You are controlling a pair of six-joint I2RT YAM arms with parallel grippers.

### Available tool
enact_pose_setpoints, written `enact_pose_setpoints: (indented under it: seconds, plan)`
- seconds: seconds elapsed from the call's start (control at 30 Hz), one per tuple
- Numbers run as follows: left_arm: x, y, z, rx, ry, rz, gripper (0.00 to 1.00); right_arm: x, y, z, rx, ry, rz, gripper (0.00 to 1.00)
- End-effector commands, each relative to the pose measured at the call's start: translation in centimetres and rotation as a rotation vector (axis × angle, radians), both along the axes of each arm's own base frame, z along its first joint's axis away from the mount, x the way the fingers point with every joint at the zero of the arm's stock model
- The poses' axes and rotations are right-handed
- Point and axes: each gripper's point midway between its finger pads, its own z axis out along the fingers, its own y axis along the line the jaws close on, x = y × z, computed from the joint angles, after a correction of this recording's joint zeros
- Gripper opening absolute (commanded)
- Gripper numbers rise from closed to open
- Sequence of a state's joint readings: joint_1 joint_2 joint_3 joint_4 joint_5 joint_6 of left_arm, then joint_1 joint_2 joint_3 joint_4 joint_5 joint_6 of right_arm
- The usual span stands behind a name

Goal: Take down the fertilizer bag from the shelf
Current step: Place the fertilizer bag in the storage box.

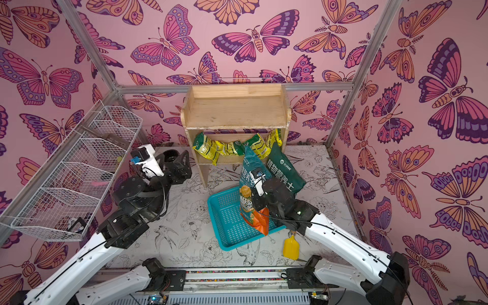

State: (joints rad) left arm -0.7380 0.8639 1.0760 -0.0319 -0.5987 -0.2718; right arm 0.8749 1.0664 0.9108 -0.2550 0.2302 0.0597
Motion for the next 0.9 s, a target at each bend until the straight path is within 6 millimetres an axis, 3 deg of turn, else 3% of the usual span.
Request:
enact_pose_setpoints:
  seconds: [0.0, 0.2, 0.5, 0.67, 0.87]
  plan:
    - [0.3, -0.2, -0.8, 0.007, 0.017, -0.008, 1.0, 1.8, 0.4, 7.4, 0.178, -0.272, -0.044, 0.0]
    - [0.3, -0.4, -0.9, 0.003, 0.02, -0.013, 1.0, 2.1, 0.3, 4.2, 0.192, -0.255, -0.071, 0.0]
    - [0.4, -0.6, -1.0, -0.001, 0.025, -0.019, 1.0, 2.7, -2.1, -0.6, 0.162, -0.246, -0.217, 0.0]
    - [0.4, -0.7, -1.1, -0.004, 0.026, -0.023, 1.0, 2.3, -1.7, -3.7, 0.091, -0.228, -0.224, 0.0]
    - [0.6, -0.9, -1.2, -0.003, 0.03, -0.026, 1.0, 1.9, -1.6, -2.1, 0.158, -0.278, -0.268, 0.0]
